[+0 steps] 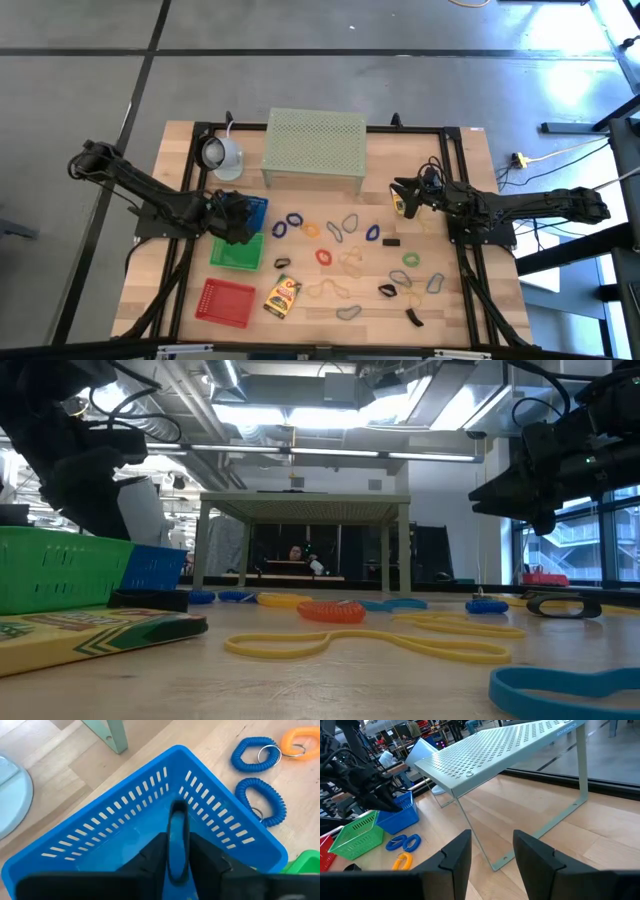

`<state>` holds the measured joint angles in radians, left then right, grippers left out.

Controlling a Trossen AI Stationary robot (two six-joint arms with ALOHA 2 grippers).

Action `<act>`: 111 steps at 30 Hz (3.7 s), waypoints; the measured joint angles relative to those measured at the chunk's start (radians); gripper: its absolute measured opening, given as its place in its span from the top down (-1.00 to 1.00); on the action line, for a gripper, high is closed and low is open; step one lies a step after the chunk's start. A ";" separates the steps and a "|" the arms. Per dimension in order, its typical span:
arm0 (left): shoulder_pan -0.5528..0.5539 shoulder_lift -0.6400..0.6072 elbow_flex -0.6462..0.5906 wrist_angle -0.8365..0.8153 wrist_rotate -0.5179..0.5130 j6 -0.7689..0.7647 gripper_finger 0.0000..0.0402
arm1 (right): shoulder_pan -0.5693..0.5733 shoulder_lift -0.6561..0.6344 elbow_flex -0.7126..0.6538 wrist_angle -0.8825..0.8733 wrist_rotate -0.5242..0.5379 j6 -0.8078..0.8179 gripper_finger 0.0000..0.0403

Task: Pick & Place Office Desk Supplies
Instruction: Put the black rubber band into the blue bin, then put the yellow spring keychain into the green bin

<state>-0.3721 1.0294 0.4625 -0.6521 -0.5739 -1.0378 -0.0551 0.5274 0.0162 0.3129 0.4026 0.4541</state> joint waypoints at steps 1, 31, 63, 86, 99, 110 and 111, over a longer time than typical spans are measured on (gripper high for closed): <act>0.000 0.000 0.000 0.000 0.000 0.000 0.57 | 0.000 0.000 0.000 0.000 0.000 0.000 0.27; 0.034 0.168 0.171 0.762 0.176 0.635 0.03 | 0.000 0.000 0.000 0.000 -0.002 0.001 0.27; 0.322 0.589 0.172 0.947 0.538 0.943 0.10 | 0.000 0.000 0.000 0.000 0.000 0.001 0.27; 0.302 0.783 0.253 0.956 0.570 0.960 0.34 | 0.000 0.000 0.000 0.000 0.000 0.001 0.27; 0.288 0.792 0.346 0.926 0.479 0.943 0.93 | 0.000 0.000 0.000 0.000 0.000 0.001 0.27; 0.273 0.789 0.690 1.107 0.423 0.840 0.94 | 0.000 0.000 0.000 -0.001 -0.001 0.001 0.27; 0.265 0.789 0.711 1.153 0.424 0.860 0.94 | 0.000 0.000 0.000 0.000 -0.001 0.001 0.27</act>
<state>-0.1070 1.8187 1.1740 0.5010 -0.1496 -0.1782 -0.0551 0.5270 0.0163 0.3126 0.4019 0.4553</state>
